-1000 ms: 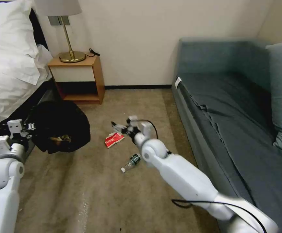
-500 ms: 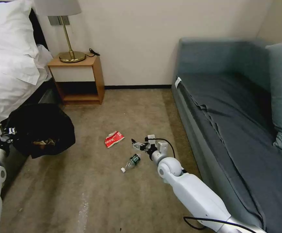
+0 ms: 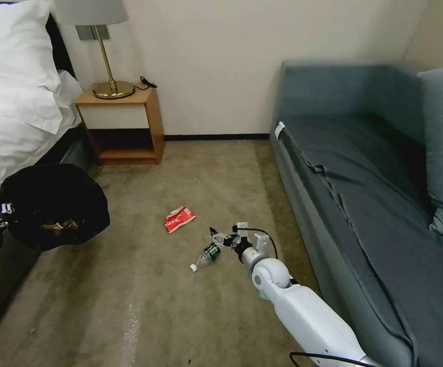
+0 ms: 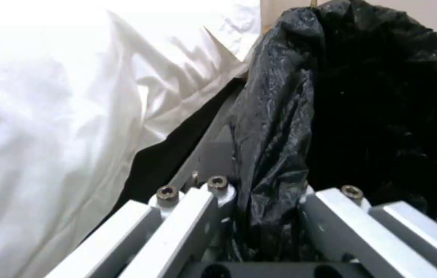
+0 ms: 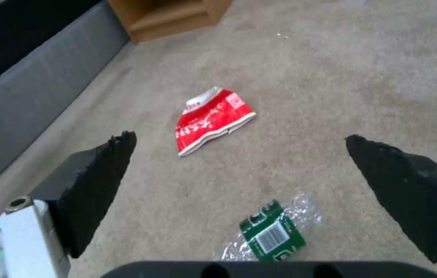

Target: Pick up the trash bin, then pick up the garbage on the floor and place it into the trash bin.

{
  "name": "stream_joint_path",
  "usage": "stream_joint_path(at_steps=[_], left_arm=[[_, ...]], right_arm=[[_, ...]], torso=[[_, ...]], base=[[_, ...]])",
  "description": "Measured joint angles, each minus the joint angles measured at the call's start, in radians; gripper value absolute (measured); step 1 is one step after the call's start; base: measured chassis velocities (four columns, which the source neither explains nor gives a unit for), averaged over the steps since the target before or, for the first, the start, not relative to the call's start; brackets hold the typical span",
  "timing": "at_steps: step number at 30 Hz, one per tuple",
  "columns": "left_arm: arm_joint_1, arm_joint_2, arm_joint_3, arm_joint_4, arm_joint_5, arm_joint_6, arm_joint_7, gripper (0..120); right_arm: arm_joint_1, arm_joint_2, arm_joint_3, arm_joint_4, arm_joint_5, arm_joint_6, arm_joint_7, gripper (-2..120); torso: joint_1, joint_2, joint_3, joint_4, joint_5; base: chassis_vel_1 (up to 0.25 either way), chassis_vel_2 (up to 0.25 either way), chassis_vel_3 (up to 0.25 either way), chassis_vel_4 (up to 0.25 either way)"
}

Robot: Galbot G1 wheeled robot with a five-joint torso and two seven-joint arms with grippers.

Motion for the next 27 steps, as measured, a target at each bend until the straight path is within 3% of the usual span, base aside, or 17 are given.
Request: stream_joint_path(at_steps=[27], left_arm=[[0.030,-0.022,-0.003,0.000,0.005,-0.009,0.009,4]], right_arm=[[-0.028,0.011,-0.014,-0.044,-0.063,0.013,-0.038,100]], torso=[[0.000,0.000,0.000,-0.0002,0.0001]], base=[[0.000,0.000,0.000,0.000]])
